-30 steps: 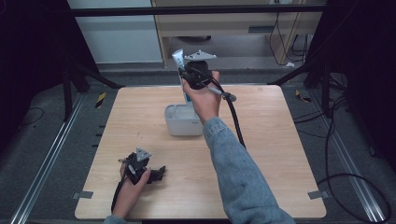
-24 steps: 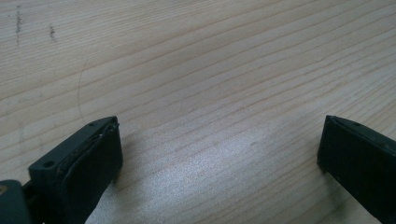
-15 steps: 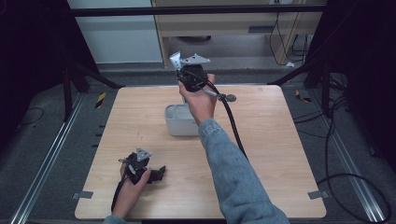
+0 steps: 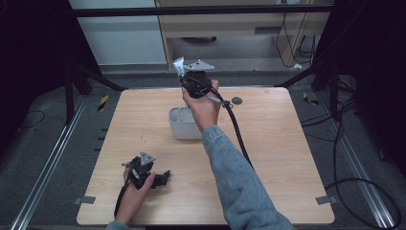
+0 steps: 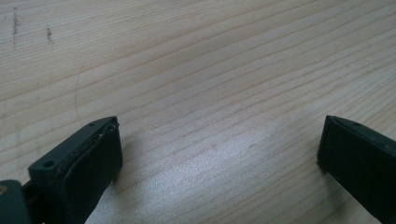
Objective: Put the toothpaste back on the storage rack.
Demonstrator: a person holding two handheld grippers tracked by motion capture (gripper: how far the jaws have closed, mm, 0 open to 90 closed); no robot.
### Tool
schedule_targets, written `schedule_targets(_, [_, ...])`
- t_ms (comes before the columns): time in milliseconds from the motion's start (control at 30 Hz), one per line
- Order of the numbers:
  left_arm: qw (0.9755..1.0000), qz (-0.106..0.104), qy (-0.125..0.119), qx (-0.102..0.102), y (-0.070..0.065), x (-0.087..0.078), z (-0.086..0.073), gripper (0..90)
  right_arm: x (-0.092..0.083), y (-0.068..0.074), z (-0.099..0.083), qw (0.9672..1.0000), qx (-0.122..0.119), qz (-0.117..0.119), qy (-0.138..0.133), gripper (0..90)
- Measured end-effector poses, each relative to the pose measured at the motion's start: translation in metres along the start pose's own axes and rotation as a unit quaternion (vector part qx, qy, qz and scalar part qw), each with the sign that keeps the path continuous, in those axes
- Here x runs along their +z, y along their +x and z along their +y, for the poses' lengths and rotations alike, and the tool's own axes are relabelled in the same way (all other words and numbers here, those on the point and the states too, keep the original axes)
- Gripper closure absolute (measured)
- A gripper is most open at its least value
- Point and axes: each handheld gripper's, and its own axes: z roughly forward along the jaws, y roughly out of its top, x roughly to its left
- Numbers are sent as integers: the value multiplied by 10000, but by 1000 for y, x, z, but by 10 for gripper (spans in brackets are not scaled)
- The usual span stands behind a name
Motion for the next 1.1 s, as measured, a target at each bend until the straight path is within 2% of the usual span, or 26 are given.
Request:
schedule_targets(467, [10000,-5,1,5,0,0,0,0,2,1,-14,9999,-77,10,120,794])
schedule_targets(1100, [10000,-6,9,7,0,0,0,0,7,9,-21,9998,-84,82,145,794])
